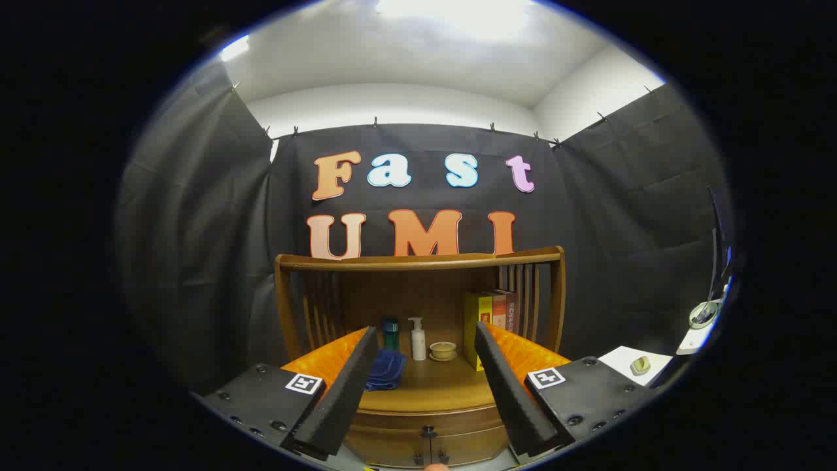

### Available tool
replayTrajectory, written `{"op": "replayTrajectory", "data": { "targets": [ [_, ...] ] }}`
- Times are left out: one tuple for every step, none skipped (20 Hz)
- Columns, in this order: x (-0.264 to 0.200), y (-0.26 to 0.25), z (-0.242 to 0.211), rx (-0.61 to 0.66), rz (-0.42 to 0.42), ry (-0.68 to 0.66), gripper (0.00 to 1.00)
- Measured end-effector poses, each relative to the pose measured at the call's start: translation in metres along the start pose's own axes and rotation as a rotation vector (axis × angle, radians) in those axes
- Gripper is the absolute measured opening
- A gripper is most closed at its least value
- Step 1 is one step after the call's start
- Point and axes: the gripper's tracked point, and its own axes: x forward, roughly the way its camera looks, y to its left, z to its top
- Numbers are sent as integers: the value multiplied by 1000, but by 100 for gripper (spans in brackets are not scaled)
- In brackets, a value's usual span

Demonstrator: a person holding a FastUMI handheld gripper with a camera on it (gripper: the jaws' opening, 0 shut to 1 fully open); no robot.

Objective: Pull open the drawer, take out the items inside it, and place them on the countertop above the cabinet.

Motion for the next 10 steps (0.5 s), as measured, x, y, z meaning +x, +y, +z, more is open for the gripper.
{"op": "replayTrajectory", "data": {
  "targets": [
    [0, 2, -2, -1, 3, 4, 98],
    [0, 1, -3, -2, 4, 7, 98],
    [1, 2, -4, -6, 3, 9, 98],
    [-1, 2, -3, -9, 2, 9, 98],
    [0, 2, -2, -11, 2, 6, 98],
    [0, 2, 1, -13, 0, 3, 98],
    [0, 1, 2, -14, 0, 1, 98],
    [-2, 3, 1, -15, 0, 2, 98],
    [-2, 4, 0, -15, 3, 4, 98],
    [-1, 6, 1, -16, 5, 5, 98]
  ]
}}
